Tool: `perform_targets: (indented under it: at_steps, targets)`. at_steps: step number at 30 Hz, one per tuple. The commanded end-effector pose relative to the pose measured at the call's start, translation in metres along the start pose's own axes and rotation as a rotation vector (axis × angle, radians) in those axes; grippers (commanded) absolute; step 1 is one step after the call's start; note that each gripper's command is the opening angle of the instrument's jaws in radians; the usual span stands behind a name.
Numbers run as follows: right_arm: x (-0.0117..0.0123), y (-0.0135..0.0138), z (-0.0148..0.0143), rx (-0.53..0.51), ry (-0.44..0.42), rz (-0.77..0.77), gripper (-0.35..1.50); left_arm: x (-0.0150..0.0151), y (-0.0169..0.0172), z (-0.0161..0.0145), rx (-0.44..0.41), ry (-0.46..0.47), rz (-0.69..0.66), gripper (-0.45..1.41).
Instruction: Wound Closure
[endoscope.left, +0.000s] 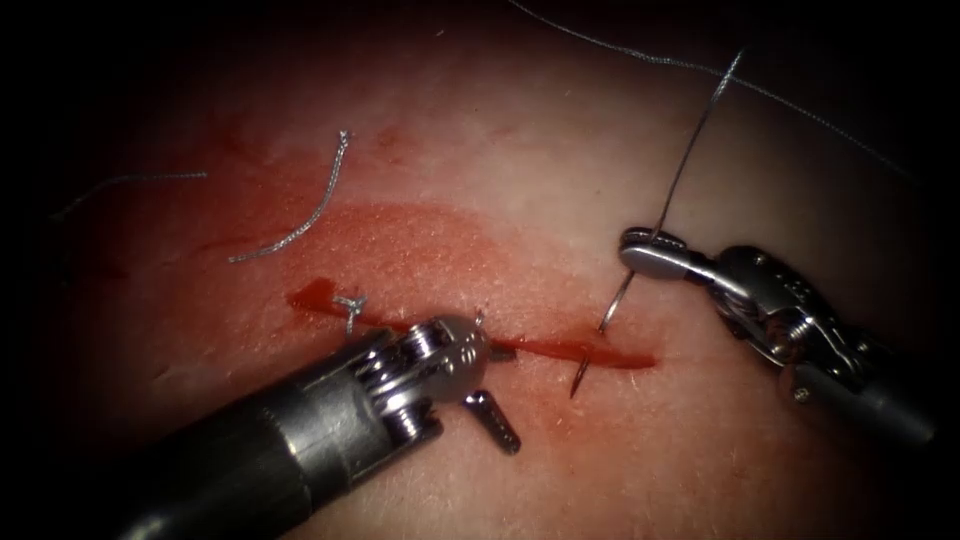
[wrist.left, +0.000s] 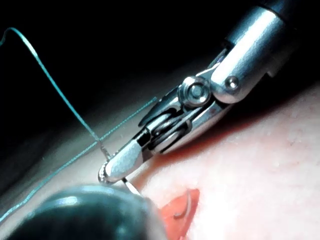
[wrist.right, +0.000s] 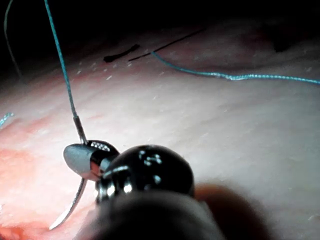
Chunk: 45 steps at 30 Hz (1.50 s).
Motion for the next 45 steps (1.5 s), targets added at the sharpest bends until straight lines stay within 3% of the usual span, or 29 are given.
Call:
perform_targets:
  at_steps: [1, 4, 7, 10, 15, 16, 17, 18, 26, 27, 28, 30, 33, 36, 40, 43, 45]
  targets:
    - [0.0008, 0.0002, 0.0009, 0.007, 0.007, -0.002, -0.35, -0.0001, 0.0003, -0.0012, 0.007, -0.006, 0.060, 0.88]
    - [0.0004, 0.0004, 0.0010, 0.009, 0.010, 0.000, -0.35, 0.0004, 0.0007, -0.0021, -0.013, -0.005, 0.286, 0.88]
    - [-0.0009, 0.0010, 0.0013, 0.019, 0.012, 0.035, -0.35, -0.0005, 0.0004, -0.0027, -0.016, -0.070, 0.532, 0.74]
    - [-0.0021, 0.0015, 0.0019, 0.028, 0.007, 0.065, -0.35, -0.0017, -0.0002, -0.0021, -0.033, -0.140, 0.604, 0.74]
    - [-0.0030, 0.0020, 0.0031, 0.034, 0.010, 0.080, -0.35, -0.0033, -0.0015, -0.0004, 0.017, -0.321, 0.674, 0.84]
    - [-0.0031, 0.0020, 0.0031, 0.034, 0.010, 0.085, -0.35, -0.0038, -0.0014, -0.0001, 0.019, -0.344, 0.679, 0.74]
    - [-0.0031, 0.0020, 0.0032, 0.034, 0.010, 0.084, -0.35, -0.0041, -0.0013, 0.0002, 0.007, -0.350, 0.677, 0.74]
    - [-0.0032, 0.0020, 0.0032, 0.034, 0.010, 0.084, -0.35, -0.0050, -0.0006, 0.0008, -0.021, -0.352, 0.672, 0.86]
    - [-0.0033, 0.0017, 0.0034, 0.037, 0.015, 0.084, -0.35, -0.0050, 0.0015, 0.0043, -0.099, -0.334, 0.770, 0.61]
    - [-0.0033, 0.0017, 0.0034, 0.037, 0.015, 0.084, -0.35, -0.0046, 0.0014, 0.0051, -0.097, -0.337, 0.777, 0.51]
    - [-0.0033, 0.0017, 0.0034, 0.039, 0.013, 0.084, -0.35, -0.0041, 0.0011, 0.0056, -0.071, -0.339, 0.788, 0.05]
    - [-0.0033, 0.0017, 0.0034, 0.034, 0.017, 0.084, -0.35, -0.0040, 0.0007, 0.0057, -0.051, -0.339, 0.796, -0.45]
    - [-0.0034, 0.0017, 0.0034, 0.032, 0.019, 0.084, -0.35, -0.0042, 0.0004, 0.0056, -0.042, -0.339, 0.809, -0.45]
    - [-0.0034, 0.0018, 0.0034, 0.030, 0.020, 0.084, -0.35, -0.0041, 0.0003, 0.0054, -0.026, -0.347, 0.739, -0.45]
    - [-0.0039, 0.0017, 0.0032, 0.010, 0.037, 0.081, -0.35, -0.0043, 0.0000, 0.0049, 0.014, -0.498, 0.569, -0.45]
    - [-0.0039, 0.0017, 0.0032, 0.010, 0.037, 0.081, -0.35, -0.0049, -0.0001, 0.0040, 0.014, -0.504, 0.564, -0.45]
    - [-0.0039, 0.0017, 0.0032, 0.010, 0.037, 0.081, -0.35, -0.0053, 0.0001, 0.0040, 0.011, -0.505, 0.561, 0.36]
